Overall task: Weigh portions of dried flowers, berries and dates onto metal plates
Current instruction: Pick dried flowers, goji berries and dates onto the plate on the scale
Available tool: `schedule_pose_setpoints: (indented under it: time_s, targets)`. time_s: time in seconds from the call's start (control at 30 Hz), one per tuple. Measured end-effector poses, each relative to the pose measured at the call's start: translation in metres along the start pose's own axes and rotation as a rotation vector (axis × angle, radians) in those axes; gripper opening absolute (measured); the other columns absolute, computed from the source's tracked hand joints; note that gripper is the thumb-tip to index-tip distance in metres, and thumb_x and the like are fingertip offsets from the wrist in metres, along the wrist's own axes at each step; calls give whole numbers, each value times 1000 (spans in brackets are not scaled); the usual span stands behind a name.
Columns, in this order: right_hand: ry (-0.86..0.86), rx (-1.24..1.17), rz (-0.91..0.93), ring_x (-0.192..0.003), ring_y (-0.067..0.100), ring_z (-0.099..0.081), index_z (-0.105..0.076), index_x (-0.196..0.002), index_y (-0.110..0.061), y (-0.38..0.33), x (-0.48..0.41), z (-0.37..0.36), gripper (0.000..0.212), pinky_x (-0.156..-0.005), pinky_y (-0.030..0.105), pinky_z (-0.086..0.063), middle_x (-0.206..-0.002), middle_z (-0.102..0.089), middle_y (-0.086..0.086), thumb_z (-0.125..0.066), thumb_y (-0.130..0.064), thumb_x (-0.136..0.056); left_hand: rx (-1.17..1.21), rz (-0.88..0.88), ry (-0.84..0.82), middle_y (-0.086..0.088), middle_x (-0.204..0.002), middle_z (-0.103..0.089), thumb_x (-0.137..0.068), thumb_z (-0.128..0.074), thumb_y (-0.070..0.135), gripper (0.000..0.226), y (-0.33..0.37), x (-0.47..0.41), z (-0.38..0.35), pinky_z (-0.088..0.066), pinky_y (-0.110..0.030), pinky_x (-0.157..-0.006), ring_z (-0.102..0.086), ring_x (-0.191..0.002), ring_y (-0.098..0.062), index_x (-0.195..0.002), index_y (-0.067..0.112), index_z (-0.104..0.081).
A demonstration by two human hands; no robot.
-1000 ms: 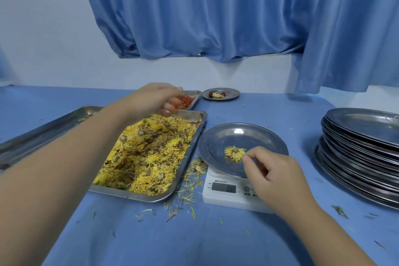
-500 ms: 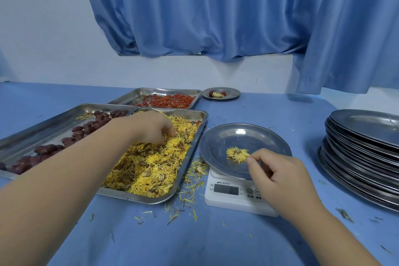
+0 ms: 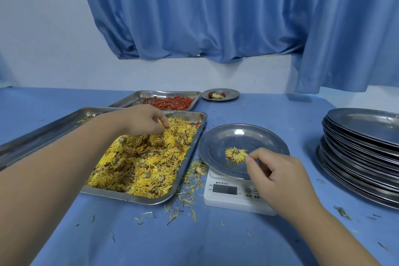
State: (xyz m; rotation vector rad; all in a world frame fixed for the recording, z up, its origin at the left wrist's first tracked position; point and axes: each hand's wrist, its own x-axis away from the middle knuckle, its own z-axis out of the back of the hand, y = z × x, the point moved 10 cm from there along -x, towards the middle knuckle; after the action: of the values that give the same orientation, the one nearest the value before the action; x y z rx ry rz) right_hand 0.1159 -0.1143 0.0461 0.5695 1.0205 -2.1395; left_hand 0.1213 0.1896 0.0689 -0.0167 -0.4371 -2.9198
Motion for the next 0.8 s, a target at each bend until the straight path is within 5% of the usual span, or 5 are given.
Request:
schedule_pose_setpoints:
  time_s: [0.1,0.27,0.47,0.8]
  targets:
    - [0,0,-3,-55,18,-48,-58,-67,-25,1,0,0,21,-49,32,-39,-47,-47,-2,-56,-28,-87,-75,-7,-22,13,-97,-68,-94,-55,30,13,3,2,-6,-44,-31,-82,-62,-93,-8,-94,33,-68]
    - [-7,-1,-11,-54,17,-46,-59,-67,-23,2,-1,-1,21,-49,32,-38,-48,-46,-1,-57,-27,-88,-259,-161,128,8,-113,-55,-89,-64,30,19,36,-1,-6,-36,-26,-85,-52,-97,-7,-107,31,-68]
    - [-20,-5,-14,-54,17,-46,-59,-67,-22,2,-1,-1,21,-48,31,-37,-49,-47,-1,-55,-29,-86,-548,-97,-183,1,-138,-55,-87,-63,18,50,42,-6,-48,-47,-41,-101,-54,-121,-21,-135,30,-56]
    - [-29,-8,-2,-55,17,-46,-57,-67,-20,-1,0,-3,24,-48,31,-36,-58,-51,-3,-51,-34,-86,-4,-36,29,8,-106,-67,-93,-60,28,22,29,2,-3,-47,-28,-82,-62,-96,-9,-115,32,-64]
